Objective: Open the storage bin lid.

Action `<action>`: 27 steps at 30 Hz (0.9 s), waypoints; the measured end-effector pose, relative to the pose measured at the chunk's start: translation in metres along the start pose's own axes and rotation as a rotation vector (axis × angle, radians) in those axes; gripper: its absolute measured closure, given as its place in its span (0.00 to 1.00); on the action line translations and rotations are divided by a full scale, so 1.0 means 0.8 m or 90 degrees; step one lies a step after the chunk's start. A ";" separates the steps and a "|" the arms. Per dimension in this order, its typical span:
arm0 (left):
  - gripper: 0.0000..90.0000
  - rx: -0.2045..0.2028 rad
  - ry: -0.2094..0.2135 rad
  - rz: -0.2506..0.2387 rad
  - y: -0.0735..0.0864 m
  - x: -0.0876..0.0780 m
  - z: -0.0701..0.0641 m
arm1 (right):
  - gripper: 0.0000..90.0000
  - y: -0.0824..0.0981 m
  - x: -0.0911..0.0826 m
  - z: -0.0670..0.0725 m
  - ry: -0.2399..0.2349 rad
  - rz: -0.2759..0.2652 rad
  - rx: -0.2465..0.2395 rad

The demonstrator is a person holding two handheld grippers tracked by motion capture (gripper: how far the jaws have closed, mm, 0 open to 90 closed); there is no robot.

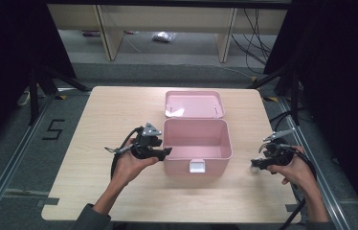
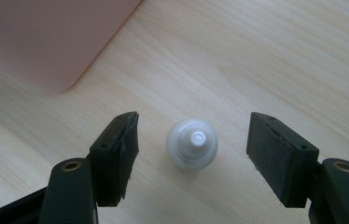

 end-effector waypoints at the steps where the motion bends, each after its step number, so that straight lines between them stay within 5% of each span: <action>1: 0.56 0.000 0.003 0.000 0.000 0.000 0.000 | 0.39 0.000 0.002 0.001 -0.001 0.007 -0.001; 3: 0.56 0.000 0.000 0.000 0.000 0.000 0.000 | 0.40 0.000 0.007 0.002 -0.005 0.024 -0.006; 4: 0.56 0.001 0.000 -0.001 0.000 0.000 0.000 | 0.40 0.000 0.007 0.007 -0.011 0.037 0.016; 5: 0.56 0.003 0.000 -0.001 0.000 -0.001 0.000 | 0.41 -0.001 0.009 0.002 -0.004 0.038 -0.009; 10: 0.56 0.003 0.000 -0.001 0.000 -0.001 0.000 | 0.45 0.000 0.015 0.003 -0.003 0.075 -0.004; 11: 0.56 0.004 0.000 0.000 0.000 -0.001 0.000 | 0.45 -0.001 0.017 -0.002 0.000 0.075 -0.027; 14: 0.56 0.002 0.000 -0.001 0.000 -0.001 0.000 | 0.46 -0.001 0.017 0.001 -0.004 0.104 -0.005; 24: 0.56 0.005 -0.001 0.000 0.000 -0.001 0.000 | 0.51 -0.006 0.026 -0.004 -0.015 0.125 -0.047; 27: 0.56 0.004 -0.001 -0.001 0.000 -0.001 0.000 | 0.52 -0.007 0.026 -0.001 -0.012 0.142 -0.038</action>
Point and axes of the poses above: each handheld gripper's, and its own axes: x roughly forward along the jaws, y roughly out of its underside, z roughly to its left, the point moved 5 cm from there along x, roughly forward along the jaws
